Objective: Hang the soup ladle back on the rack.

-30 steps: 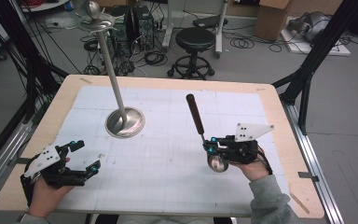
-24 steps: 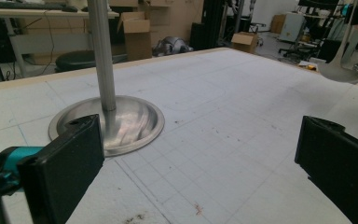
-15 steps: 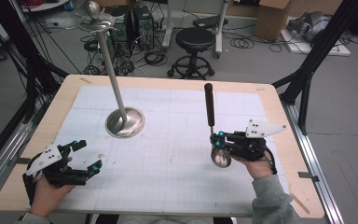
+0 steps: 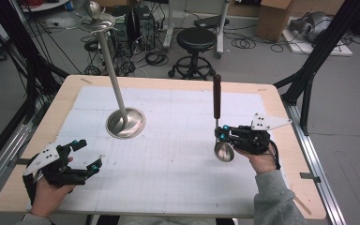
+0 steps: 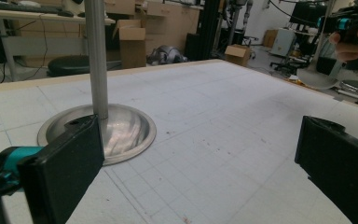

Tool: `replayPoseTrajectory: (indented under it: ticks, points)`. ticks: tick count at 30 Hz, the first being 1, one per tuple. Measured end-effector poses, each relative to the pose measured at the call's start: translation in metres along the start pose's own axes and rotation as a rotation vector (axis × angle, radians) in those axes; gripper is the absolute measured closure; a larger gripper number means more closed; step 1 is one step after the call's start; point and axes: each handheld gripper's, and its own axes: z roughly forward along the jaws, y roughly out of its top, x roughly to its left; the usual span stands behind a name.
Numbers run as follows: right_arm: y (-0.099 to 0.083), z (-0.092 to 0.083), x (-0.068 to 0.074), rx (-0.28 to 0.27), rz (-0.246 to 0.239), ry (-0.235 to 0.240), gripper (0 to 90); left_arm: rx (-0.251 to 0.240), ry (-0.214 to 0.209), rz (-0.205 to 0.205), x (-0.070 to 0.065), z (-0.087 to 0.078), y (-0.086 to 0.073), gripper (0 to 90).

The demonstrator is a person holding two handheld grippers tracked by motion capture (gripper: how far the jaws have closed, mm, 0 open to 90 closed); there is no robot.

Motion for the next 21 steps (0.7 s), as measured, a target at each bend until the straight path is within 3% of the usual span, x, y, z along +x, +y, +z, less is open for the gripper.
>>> replayPoseTrajectory:
  ticks: [3,9,21]
  points:
    - [0.002,0.000,-0.002,-0.004,0.004,-0.027,84.8,-0.001,0.003,-0.002,0.000,0.001,0.000,1.7]
    - [0.013,0.008,-0.004,0.014,-0.010,-0.029,84.8,0.003,0.000,0.003,0.001,0.002,0.000,1.7]
    - [0.037,0.028,-0.004,-0.034,-0.004,-0.085,84.8,0.010,0.003,0.002,0.000,0.001,-0.001,1.7]
